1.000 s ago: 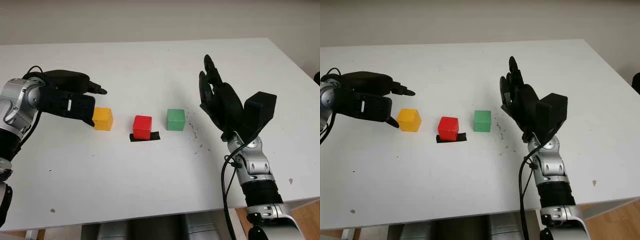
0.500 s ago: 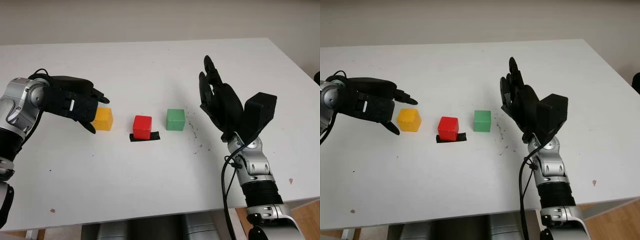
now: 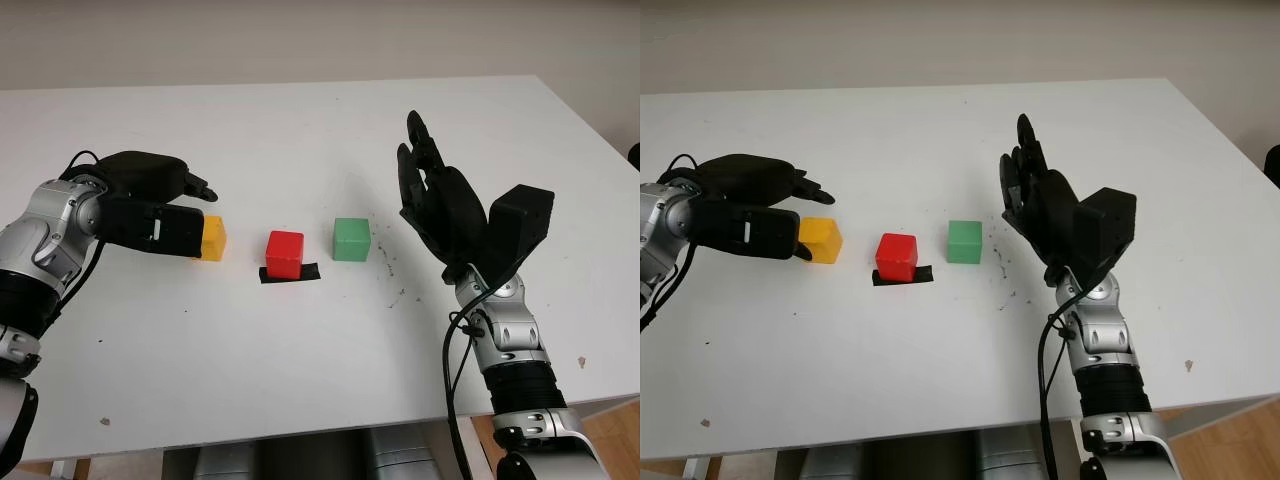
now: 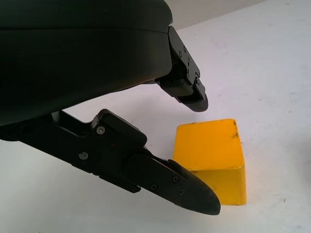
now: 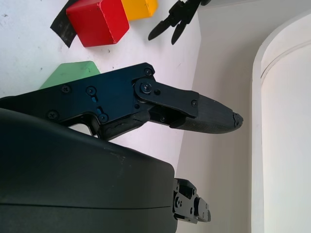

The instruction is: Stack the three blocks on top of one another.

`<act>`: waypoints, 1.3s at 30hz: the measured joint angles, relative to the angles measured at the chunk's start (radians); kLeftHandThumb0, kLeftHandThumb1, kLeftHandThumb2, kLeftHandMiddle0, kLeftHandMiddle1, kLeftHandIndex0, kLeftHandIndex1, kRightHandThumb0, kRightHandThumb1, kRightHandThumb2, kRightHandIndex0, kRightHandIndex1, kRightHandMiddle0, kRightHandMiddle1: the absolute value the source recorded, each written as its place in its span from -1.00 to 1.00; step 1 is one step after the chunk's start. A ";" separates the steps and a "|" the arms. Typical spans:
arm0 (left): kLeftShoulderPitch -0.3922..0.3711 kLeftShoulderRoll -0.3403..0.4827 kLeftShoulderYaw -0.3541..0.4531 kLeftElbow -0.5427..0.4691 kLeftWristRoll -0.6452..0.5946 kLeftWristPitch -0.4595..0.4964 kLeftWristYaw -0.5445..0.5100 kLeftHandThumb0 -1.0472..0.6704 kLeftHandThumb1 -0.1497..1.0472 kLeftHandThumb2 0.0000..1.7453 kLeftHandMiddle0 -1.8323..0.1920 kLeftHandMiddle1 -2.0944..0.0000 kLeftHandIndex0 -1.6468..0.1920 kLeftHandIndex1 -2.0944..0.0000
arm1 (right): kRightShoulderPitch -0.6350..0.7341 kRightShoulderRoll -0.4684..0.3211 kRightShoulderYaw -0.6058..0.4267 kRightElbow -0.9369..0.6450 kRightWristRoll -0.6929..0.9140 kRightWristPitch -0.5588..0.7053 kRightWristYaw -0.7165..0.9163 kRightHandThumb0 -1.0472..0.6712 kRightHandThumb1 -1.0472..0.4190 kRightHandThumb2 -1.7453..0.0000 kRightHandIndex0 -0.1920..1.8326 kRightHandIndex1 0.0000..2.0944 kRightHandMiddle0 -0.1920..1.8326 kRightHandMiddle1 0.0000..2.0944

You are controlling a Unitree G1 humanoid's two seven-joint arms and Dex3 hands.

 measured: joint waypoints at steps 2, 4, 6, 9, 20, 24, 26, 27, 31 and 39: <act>0.000 0.000 -0.004 -0.001 0.006 0.006 -0.008 -0.61 0.71 -0.94 0.58 0.94 0.11 0.80 | 0.000 0.000 0.000 -0.002 0.001 0.000 0.000 -0.59 -1.00 0.22 -1.00 -1.00 -1.00 -1.00; 0.000 0.000 -0.006 -0.002 0.007 0.013 -0.021 -0.63 0.71 -0.94 0.58 0.94 0.12 0.80 | 0.000 0.000 0.000 -0.003 0.001 0.002 0.000 -0.59 -1.00 0.22 -1.00 -1.00 -1.00 -1.00; 0.000 0.000 -0.006 -0.004 0.005 0.025 -0.046 -0.63 0.71 -0.94 0.60 0.95 0.15 0.81 | 0.001 0.000 0.000 -0.003 0.001 0.004 0.000 -0.59 -1.00 0.21 -1.00 -1.00 -1.00 -1.00; 0.000 0.000 -0.006 -0.006 -0.015 0.035 -0.082 -0.65 0.70 -0.94 0.61 0.95 0.16 0.82 | 0.002 0.000 0.000 -0.003 0.001 0.006 -0.001 -0.58 -1.00 0.21 -1.00 -1.00 -1.00 -1.00; 0.016 -0.010 0.019 -0.005 -0.107 0.011 -0.040 -0.44 0.88 -0.93 0.48 0.94 0.26 0.19 | 0.004 -0.001 0.000 -0.005 0.000 0.007 0.001 -0.59 -1.00 0.21 -1.00 -1.00 -1.00 -1.00; 0.032 -0.010 0.020 -0.003 -0.109 -0.014 -0.004 -0.26 0.99 -0.91 0.45 0.94 0.38 -0.03 | 0.007 0.000 0.000 -0.019 -0.001 0.013 -0.003 -0.59 -1.00 0.21 -1.00 -1.00 -1.00 -1.00; 0.035 -0.010 0.020 0.001 -0.106 -0.026 0.013 -0.24 1.00 -0.90 0.44 0.94 0.40 -0.06 | 0.010 0.000 0.000 -0.027 0.000 0.014 -0.004 -0.58 -1.00 0.21 -1.00 -1.00 -1.00 -1.00; 0.035 -0.010 0.020 0.001 -0.105 -0.031 0.018 -0.23 1.00 -0.88 0.44 0.94 0.42 -0.08 | 0.011 0.000 0.000 -0.028 0.000 0.015 -0.005 -0.58 -1.00 0.21 -1.00 -1.00 -1.00 -1.00; 0.035 -0.009 0.017 0.002 -0.077 -0.047 0.034 -0.22 0.97 -0.90 0.43 0.94 0.43 -0.18 | 0.011 0.000 0.000 -0.028 0.000 0.016 -0.004 -0.58 -1.00 0.21 -1.00 -1.00 -1.00 -1.00; 0.035 0.013 -0.006 -0.003 0.024 -0.082 0.056 -0.21 0.88 -0.94 0.48 0.96 0.39 -0.18 | 0.011 0.000 0.000 -0.028 0.000 0.016 -0.004 -0.58 -1.00 0.23 -1.00 -1.00 -1.00 -1.00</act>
